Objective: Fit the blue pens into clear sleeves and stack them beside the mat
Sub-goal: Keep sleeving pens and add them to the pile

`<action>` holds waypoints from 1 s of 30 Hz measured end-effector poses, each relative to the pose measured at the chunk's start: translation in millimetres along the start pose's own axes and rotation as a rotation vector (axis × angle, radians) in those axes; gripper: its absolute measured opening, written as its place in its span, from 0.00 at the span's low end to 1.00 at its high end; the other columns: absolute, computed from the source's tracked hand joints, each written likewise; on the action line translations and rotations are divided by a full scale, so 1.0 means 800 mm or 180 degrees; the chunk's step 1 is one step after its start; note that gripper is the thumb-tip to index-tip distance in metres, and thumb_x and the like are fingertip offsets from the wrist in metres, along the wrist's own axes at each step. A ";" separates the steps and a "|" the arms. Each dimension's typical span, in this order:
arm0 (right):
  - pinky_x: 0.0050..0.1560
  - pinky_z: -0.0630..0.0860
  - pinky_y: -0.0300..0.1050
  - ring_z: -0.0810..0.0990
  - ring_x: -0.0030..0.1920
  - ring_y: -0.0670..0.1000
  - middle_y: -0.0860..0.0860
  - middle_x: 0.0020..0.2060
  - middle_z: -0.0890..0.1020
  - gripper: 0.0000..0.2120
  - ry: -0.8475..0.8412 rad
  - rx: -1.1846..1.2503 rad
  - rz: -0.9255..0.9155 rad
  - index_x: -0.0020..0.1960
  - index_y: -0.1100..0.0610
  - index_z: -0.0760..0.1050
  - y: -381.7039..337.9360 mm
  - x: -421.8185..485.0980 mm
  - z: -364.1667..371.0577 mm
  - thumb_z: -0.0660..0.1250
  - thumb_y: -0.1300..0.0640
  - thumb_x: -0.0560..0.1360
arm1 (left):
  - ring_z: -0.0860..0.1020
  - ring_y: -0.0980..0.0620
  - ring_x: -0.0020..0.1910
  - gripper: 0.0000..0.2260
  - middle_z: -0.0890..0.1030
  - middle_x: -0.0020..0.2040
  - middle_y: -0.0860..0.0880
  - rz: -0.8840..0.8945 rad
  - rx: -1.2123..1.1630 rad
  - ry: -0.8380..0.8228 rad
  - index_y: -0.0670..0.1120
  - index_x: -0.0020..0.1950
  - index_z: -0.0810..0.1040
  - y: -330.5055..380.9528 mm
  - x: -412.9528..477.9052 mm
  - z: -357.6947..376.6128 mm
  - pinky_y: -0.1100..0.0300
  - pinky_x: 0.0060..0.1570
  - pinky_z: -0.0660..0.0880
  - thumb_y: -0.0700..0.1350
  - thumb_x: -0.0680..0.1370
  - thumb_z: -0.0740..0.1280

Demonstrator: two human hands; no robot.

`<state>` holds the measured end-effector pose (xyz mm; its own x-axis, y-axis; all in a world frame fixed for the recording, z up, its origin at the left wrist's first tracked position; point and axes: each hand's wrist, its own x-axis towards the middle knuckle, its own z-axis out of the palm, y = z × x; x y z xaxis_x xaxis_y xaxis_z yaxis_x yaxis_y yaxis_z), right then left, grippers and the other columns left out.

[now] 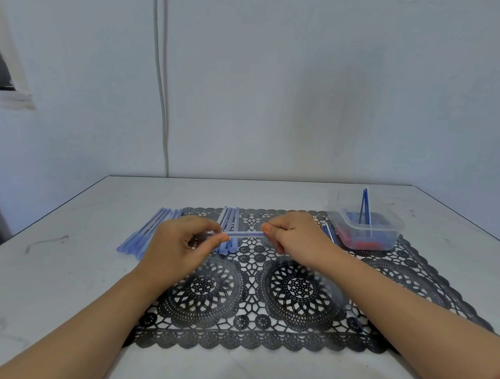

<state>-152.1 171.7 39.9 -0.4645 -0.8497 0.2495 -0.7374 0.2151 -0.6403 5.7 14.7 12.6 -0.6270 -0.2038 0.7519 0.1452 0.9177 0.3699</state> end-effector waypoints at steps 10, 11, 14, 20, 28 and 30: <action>0.43 0.74 0.46 0.70 0.29 0.49 0.54 0.27 0.74 0.22 0.0179 -0.0054 0.0036 0.31 0.57 0.70 0.000 0.002 0.010 0.55 0.49 0.80 | 0.76 0.59 0.39 0.10 0.76 0.38 0.55 0.0158 0.0171 0.0182 0.45 0.45 0.82 -0.005 0.000 0.004 0.66 0.40 0.74 0.51 0.74 0.67; 0.41 0.73 0.46 0.70 0.29 0.50 0.53 0.27 0.74 0.21 0.0328 -0.0097 -0.0034 0.32 0.57 0.70 0.001 0.001 0.013 0.55 0.49 0.80 | 0.76 0.59 0.40 0.10 0.76 0.39 0.56 0.0128 0.0147 0.0178 0.45 0.46 0.81 -0.004 -0.001 0.004 0.67 0.41 0.74 0.50 0.74 0.66; 0.42 0.70 0.42 0.72 0.37 0.46 0.49 0.37 0.77 0.15 0.0581 -0.0492 -0.0306 0.45 0.54 0.75 0.006 -0.004 0.023 0.54 0.48 0.80 | 0.76 0.59 0.41 0.07 0.76 0.40 0.57 -0.0062 0.0160 0.0187 0.46 0.48 0.81 -0.007 0.000 0.006 0.70 0.43 0.72 0.45 0.74 0.67; 0.72 0.49 0.45 0.50 0.74 0.49 0.51 0.75 0.53 0.33 -0.0244 -0.1210 -0.0056 0.76 0.55 0.49 0.024 -0.006 0.039 0.51 0.38 0.78 | 0.77 0.60 0.37 0.06 0.78 0.38 0.54 -0.0820 0.0569 0.0708 0.43 0.49 0.83 -0.021 0.001 0.005 0.71 0.41 0.72 0.38 0.74 0.70; 0.73 0.47 0.45 0.48 0.75 0.50 0.51 0.76 0.49 0.32 -0.0730 -0.1632 0.0024 0.77 0.54 0.49 0.023 -0.005 0.039 0.49 0.39 0.79 | 0.71 0.55 0.41 0.05 0.77 0.39 0.54 -0.1859 0.1424 0.0911 0.49 0.43 0.81 -0.020 0.002 -0.004 0.60 0.33 0.65 0.47 0.75 0.67; 0.73 0.47 0.45 0.48 0.75 0.50 0.51 0.76 0.50 0.32 -0.0729 -0.1647 0.0009 0.76 0.54 0.49 0.023 -0.004 0.040 0.49 0.39 0.79 | 0.71 0.54 0.42 0.05 0.75 0.37 0.55 -0.1994 0.1577 0.0822 0.50 0.43 0.81 -0.019 0.002 -0.006 0.60 0.31 0.63 0.48 0.75 0.66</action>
<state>-148.7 163.1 4.2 -0.3912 -0.9191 0.0472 -0.9074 0.3766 -0.1867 6.0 -0.8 10.9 -0.2761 -0.7421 0.6108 -0.5623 0.6401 0.5236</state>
